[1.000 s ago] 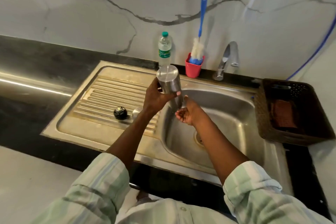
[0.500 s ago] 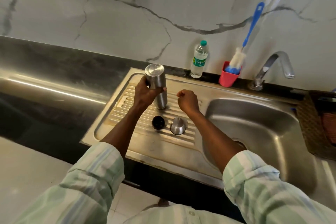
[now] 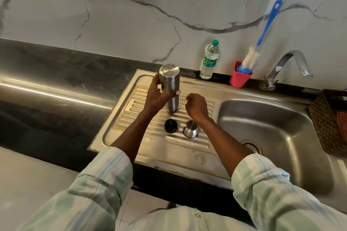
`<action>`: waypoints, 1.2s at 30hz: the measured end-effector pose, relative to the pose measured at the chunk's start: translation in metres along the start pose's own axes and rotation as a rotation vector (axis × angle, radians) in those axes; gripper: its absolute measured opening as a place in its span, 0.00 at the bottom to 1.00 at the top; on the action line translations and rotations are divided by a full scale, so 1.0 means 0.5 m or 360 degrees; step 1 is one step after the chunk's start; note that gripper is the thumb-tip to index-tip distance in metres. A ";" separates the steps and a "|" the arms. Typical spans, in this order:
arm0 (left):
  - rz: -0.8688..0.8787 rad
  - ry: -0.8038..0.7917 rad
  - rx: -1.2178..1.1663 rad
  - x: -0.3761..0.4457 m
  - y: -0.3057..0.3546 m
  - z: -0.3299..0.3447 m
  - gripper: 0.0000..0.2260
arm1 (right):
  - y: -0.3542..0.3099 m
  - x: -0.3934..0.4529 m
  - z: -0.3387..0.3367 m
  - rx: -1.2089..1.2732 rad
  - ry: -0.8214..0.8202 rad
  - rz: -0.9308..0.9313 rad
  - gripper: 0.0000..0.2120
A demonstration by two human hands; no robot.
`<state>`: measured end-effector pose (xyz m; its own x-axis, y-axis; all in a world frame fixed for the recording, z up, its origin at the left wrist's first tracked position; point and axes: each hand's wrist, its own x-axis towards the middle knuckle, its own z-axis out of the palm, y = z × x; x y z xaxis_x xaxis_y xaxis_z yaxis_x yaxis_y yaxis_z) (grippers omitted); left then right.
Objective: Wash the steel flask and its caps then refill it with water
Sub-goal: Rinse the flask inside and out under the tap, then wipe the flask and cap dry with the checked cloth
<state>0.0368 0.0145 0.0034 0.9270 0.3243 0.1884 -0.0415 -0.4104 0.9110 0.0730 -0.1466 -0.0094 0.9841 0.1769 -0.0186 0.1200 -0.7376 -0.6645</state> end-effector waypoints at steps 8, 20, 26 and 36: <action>0.0344 0.0935 0.0171 -0.074 0.010 0.054 0.16 | 0.008 -0.035 -0.039 0.0127 0.0495 -0.0285 0.14; 0.0289 0.0283 0.0179 -0.178 0.106 0.356 0.13 | 0.219 -0.081 -0.228 -0.0002 0.0229 0.0106 0.09; 0.0233 -0.0134 0.0163 -0.225 0.204 0.577 0.11 | 0.401 -0.138 -0.410 0.0140 0.0713 0.0336 0.12; 0.0295 -0.0632 0.0046 -0.248 0.336 0.884 0.11 | 0.685 -0.157 -0.721 -0.0153 0.0762 0.0871 0.12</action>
<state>0.0793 -0.4713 -0.0290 0.9765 -0.1077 0.1866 -0.2154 -0.4564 0.8633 0.0842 -0.6480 0.0340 0.8535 -0.5208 0.0140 -0.4155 -0.6966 -0.5848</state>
